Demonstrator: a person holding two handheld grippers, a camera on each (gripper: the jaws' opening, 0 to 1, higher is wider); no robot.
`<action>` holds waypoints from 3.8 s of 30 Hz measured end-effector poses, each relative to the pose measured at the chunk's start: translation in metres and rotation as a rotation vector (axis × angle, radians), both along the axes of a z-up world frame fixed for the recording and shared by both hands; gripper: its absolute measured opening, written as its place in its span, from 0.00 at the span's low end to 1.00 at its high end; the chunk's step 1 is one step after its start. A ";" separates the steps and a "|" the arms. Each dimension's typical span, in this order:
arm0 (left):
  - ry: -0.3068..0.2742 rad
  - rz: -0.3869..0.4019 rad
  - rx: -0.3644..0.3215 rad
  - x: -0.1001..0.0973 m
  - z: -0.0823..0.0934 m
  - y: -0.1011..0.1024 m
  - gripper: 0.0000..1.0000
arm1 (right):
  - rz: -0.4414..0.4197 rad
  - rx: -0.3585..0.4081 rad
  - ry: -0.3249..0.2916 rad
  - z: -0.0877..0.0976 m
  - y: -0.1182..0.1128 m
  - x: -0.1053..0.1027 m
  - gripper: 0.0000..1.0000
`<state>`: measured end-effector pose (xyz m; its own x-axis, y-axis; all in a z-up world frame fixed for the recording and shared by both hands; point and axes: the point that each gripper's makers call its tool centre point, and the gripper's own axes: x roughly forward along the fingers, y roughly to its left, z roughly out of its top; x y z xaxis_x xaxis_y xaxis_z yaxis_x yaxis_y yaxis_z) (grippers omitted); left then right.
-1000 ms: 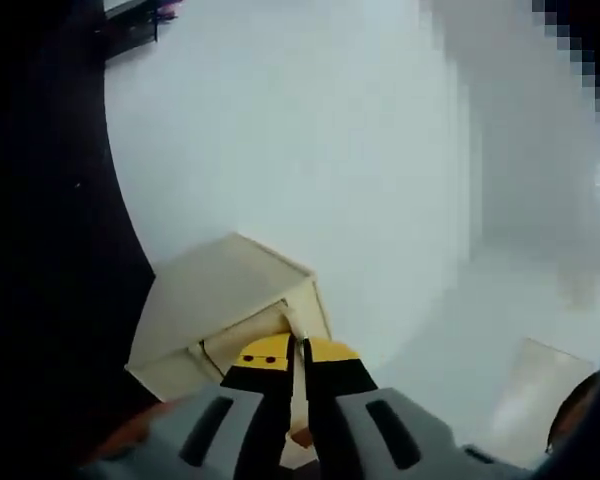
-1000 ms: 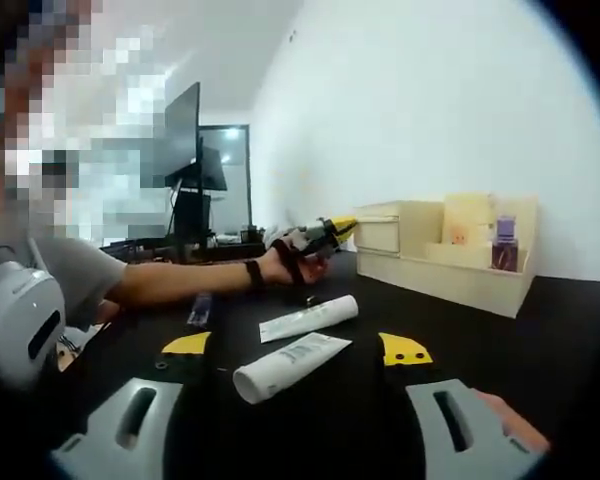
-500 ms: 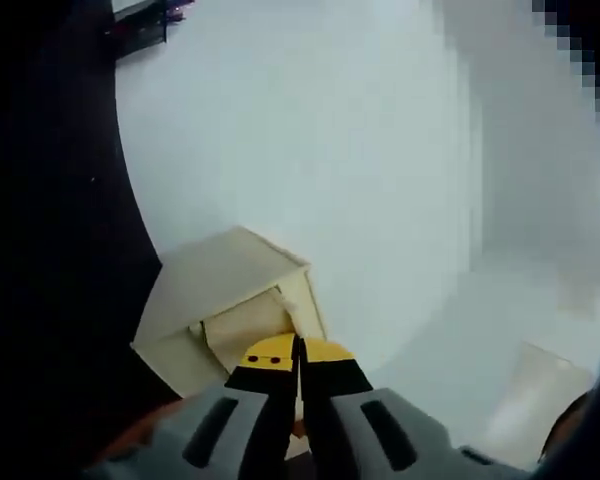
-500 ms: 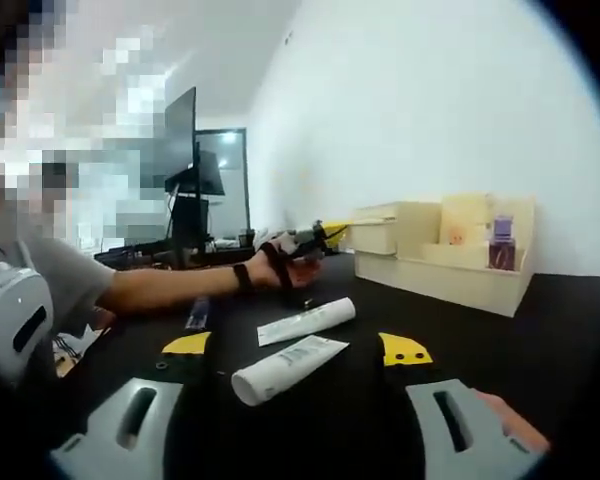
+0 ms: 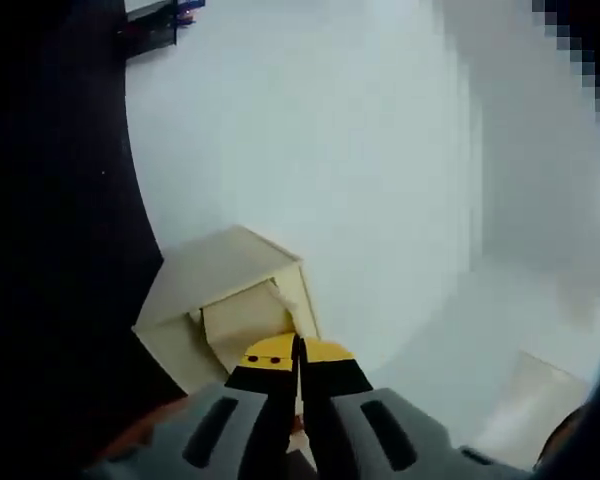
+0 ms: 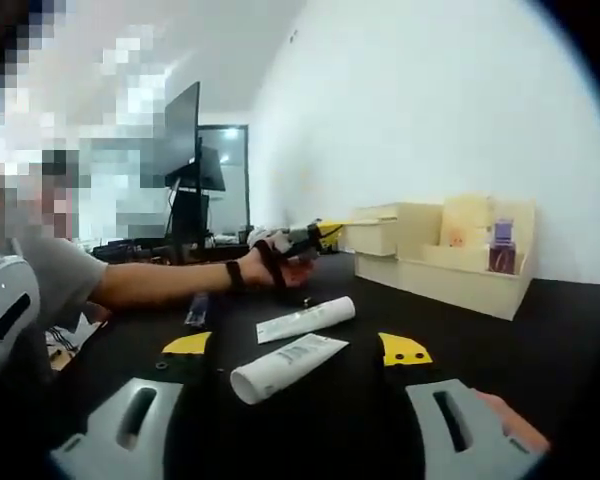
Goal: Open the drawer, pick up the cosmetic bottles from the table one by one, place them into the drawer, release the gripper, close the drawer, and move the gripper away
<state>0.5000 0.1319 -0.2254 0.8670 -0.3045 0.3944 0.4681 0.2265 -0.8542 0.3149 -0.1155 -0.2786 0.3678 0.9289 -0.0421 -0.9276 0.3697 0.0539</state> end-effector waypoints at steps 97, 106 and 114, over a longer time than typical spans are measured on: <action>0.009 -0.118 -0.019 -0.131 0.009 -0.020 0.13 | 0.004 -0.012 -0.015 -0.002 0.001 -0.012 0.58; 0.004 -0.126 -0.018 -0.140 0.010 -0.021 0.13 | 0.005 -0.010 -0.014 -0.002 0.002 -0.014 0.57; 0.004 -0.127 -0.016 -0.146 0.009 -0.019 0.13 | 0.004 -0.009 -0.013 -0.002 0.003 -0.016 0.57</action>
